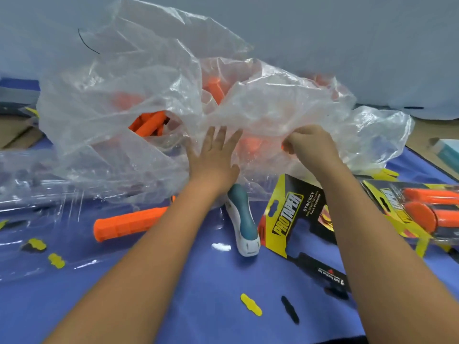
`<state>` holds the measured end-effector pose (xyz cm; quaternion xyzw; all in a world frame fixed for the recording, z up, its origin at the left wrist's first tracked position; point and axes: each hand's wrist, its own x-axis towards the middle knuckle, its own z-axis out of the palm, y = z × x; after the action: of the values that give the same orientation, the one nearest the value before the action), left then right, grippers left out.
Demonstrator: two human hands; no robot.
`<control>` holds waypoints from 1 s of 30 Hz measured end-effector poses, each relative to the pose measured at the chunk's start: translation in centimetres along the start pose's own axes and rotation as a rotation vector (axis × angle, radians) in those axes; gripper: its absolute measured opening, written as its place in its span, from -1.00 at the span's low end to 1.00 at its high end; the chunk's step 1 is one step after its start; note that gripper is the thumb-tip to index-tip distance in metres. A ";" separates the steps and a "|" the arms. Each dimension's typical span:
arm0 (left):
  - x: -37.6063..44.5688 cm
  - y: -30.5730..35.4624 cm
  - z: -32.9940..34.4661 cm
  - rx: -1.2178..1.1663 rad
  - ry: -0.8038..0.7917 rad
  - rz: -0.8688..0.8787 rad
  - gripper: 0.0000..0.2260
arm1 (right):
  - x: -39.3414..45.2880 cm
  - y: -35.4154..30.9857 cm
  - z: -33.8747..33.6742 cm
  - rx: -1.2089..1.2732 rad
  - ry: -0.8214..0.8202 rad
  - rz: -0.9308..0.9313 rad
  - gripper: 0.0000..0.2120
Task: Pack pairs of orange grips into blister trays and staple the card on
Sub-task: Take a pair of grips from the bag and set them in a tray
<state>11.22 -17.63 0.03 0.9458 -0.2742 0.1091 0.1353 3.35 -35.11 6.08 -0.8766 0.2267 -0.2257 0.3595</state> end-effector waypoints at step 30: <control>1.5 1.1 4.2 -0.180 0.096 -0.035 -0.19 | 5.7 0.9 3.9 -0.090 -0.169 -0.168 -0.50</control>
<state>12.46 -20.56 -3.25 0.9283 -0.2594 0.1268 0.2343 9.91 -36.78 4.27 -0.9237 0.1311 -0.1698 0.3175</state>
